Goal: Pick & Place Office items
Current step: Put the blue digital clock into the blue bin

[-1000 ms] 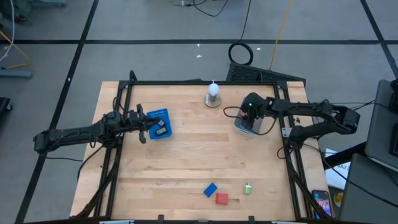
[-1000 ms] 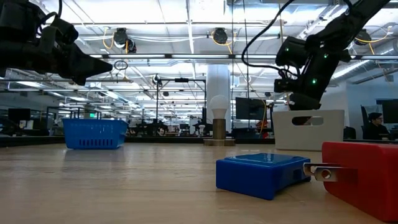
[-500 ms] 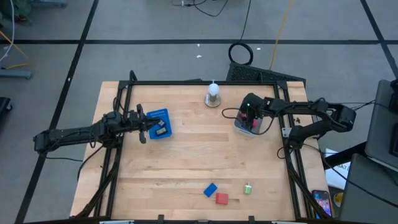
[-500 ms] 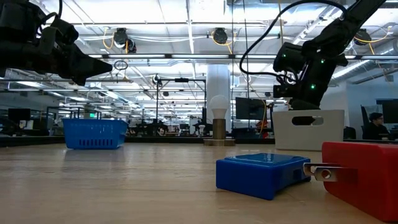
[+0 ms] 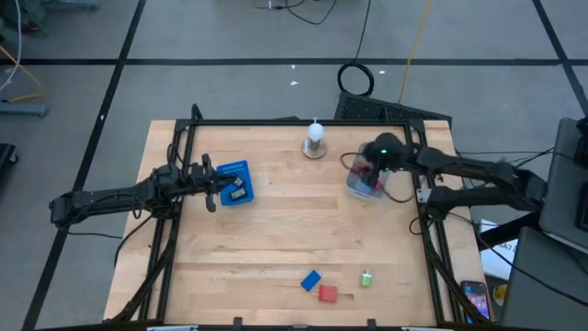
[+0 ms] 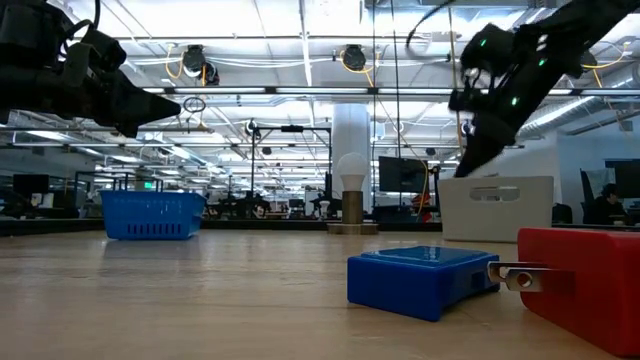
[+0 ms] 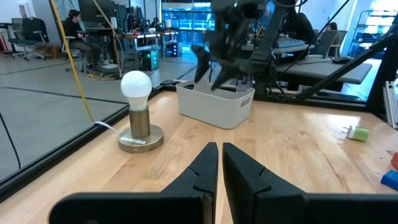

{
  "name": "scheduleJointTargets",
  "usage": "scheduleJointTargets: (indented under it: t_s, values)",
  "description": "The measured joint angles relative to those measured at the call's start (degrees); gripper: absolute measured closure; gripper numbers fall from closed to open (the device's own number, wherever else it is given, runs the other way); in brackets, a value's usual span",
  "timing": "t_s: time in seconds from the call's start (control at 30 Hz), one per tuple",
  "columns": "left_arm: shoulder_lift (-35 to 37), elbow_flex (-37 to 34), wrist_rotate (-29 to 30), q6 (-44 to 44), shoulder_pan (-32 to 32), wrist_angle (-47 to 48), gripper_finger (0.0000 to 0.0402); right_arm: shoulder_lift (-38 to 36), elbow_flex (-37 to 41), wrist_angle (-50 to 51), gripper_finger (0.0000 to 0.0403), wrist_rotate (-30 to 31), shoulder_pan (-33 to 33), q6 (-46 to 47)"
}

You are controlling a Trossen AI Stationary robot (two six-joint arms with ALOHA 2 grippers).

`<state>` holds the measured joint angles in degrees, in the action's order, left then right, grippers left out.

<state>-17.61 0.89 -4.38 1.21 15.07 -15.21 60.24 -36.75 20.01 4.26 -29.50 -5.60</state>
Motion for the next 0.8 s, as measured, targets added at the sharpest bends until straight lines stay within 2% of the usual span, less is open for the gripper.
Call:
scheduleJointTargets:
  t_s: [0.13, 0.33, 0.43, 0.57, 0.8]
  values:
    - [0.0, 0.0, 0.0, 0.46, 0.01, -0.05, 0.0378, -11.97, 0.01, -0.92, 0.0148, -4.39, 0.01, 2.32]
    - [0.0, 0.0, 0.02, 0.3, 0.01, 0.03, 0.0378, -28.01, 2.93, -10.02, 0.0168, -13.6, 2.96, 4.07]
    - [-0.01, 0.0, 0.02, 0.2, 0.02, 0.03, 0.0378, -35.33, 4.91, -11.87, 0.0186, -15.3, 4.17, 4.62]
    - [0.0, 0.0, 0.02, 0.2, 0.0, 0.03, 0.0378, -44.31, 7.41, -12.18, 0.0227, -15.04, 4.5, 6.64]
    - [-0.02, 0.0, 0.02, 1.61, 0.01, 0.02, 0.0378, -55.28, 14.13, -12.05, 0.033, -16.78, 4.5, 8.55]
